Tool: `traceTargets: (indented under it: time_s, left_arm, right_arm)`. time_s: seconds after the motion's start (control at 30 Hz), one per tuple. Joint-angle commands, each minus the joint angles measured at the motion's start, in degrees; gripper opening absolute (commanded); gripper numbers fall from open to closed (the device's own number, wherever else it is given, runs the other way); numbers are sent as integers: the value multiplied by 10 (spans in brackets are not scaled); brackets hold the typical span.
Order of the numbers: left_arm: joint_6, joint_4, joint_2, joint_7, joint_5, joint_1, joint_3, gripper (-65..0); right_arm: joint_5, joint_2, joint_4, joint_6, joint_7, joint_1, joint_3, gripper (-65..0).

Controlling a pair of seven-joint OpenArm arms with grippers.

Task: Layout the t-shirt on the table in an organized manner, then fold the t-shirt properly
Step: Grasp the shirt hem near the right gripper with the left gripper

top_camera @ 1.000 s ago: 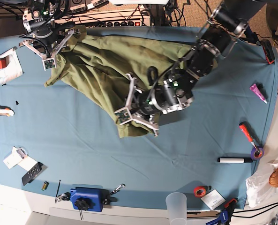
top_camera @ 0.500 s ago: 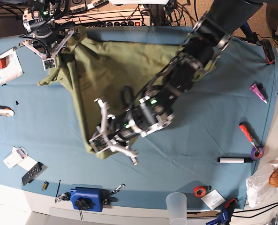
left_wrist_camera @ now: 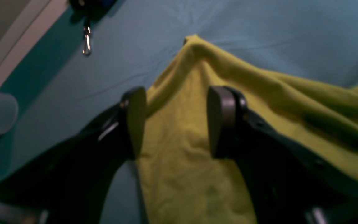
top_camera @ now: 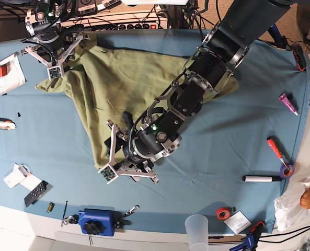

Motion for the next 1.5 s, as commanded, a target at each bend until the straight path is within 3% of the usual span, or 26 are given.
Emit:
traceTargets:
  time_s: [0.0,0.17,0.27,0.43,0.6,0.8,0.9,1.07,1.33,1.47]
  left_arm:
    - [3,24,7,5,4,-13,-14,-334]
    - [2,52,-28,51,-10,10,-75,-334]
    - [-36,52,-69,85,-53,29,-115,-334]
    - [-99,52,-150,94,-214,85,-177,-334]
    - [-129,51,-200,97,-247,136,-197,-334]
    - [-132,51,-209,70,-238,155,-197,-334]
    - [-133,51,-209,56,-239,155,-197,-334]
    - [-174,49,-209,56,-240,157,-197,-334]
    - [-177,48,-209,68,-360,157,-197,-334]
    - [-177,44,-200,63,-365,157,-197,-334]
  right_arm:
    - [-5,6,9,-2,14,2,2,-480]
    - [-6,7,9,9,22,10,2,-480]
    - [-10,7,9,9,26,19,2,-480]
    - [-12,7,9,8,31,50,2,-480]
    - [-19,7,9,8,28,71,3,-477]
    - [-52,6,9,19,13,61,3,-383]
    - [-64,6,0,18,12,52,3,-383]
    - [-65,7,-22,-6,15,52,3,-383]
    - [-66,7,-25,-6,16,52,3,-383]
    - [-66,7,-25,-6,16,52,3,-383]
